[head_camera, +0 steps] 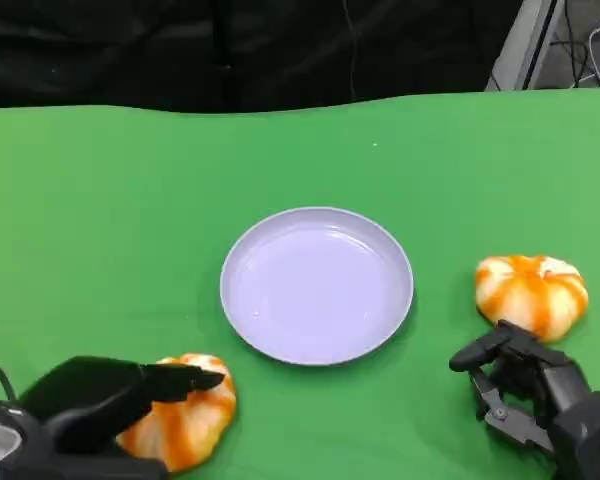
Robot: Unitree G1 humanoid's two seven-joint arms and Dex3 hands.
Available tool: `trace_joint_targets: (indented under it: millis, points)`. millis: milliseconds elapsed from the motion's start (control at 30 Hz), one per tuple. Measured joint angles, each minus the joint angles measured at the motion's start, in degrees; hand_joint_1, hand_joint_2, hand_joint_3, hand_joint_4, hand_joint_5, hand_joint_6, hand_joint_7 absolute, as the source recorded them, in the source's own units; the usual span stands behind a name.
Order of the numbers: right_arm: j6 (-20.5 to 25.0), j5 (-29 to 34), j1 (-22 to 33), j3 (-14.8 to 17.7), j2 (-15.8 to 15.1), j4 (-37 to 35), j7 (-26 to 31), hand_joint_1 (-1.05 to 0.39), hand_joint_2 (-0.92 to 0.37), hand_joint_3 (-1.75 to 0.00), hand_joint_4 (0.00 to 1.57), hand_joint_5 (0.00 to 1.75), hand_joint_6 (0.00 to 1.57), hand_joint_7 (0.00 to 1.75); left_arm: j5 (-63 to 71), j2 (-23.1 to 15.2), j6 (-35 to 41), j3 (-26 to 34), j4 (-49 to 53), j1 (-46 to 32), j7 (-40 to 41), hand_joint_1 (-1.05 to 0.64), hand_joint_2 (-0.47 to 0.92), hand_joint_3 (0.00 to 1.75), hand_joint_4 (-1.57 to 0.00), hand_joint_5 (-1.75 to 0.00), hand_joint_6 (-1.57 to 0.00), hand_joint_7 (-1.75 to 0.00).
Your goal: Grasp the bread from the table and place it into the plate.
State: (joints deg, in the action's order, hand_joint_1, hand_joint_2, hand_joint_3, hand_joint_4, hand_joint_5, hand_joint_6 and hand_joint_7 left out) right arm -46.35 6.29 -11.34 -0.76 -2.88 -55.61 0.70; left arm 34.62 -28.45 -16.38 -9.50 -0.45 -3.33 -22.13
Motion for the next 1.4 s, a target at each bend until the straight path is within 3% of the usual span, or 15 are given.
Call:
trace_joint_targets:
  millis: [667, 900, 1100, 1400]
  points:
    - [0.0, -0.3, 0.1, 0.1, 0.0, 0.0, -0.3, -0.18, -0.83, -0.68, 0.75, 1.75, 0.72, 1.34, 1.0, 0.0, -0.8, -4.7, 9.3, 5.5, 6.7, -0.98, 0.92, 0.44, -0.54, -0.02, -0.42, -0.02]
    - [0.0, -0.3, 0.2, 0.1, 0.0, 0.1, -0.3, -0.18, -0.82, -0.69, 0.74, 1.75, 0.72, 1.33, 0.7, -0.1, -2.3, -5.5, 11.5, 6.1, 8.5, -0.29, 0.91, 0.07, -0.56, 0.0, -0.43, 0.0]
    - [0.0, -0.3, 0.2, 0.1, 0.0, 0.2, -0.5, -0.18, -0.82, -0.69, 0.75, 1.75, 0.72, 1.33, -1.4, -0.7, -2.0, -5.5, 11.4, 6.2, 7.3, -0.08, 0.88, 0.01, -0.58, -0.01, -0.43, 0.0]
    - [0.1, -0.3, 0.3, 0.1, 0.0, 0.3, -0.7, -0.18, -0.82, -0.69, 0.75, 1.75, 0.73, 1.32, -2.8, -1.0, 0.5, -5.6, 9.8, 6.2, 5.0, 0.0, 0.85, 0.0, -0.57, 0.0, -0.45, 0.0]
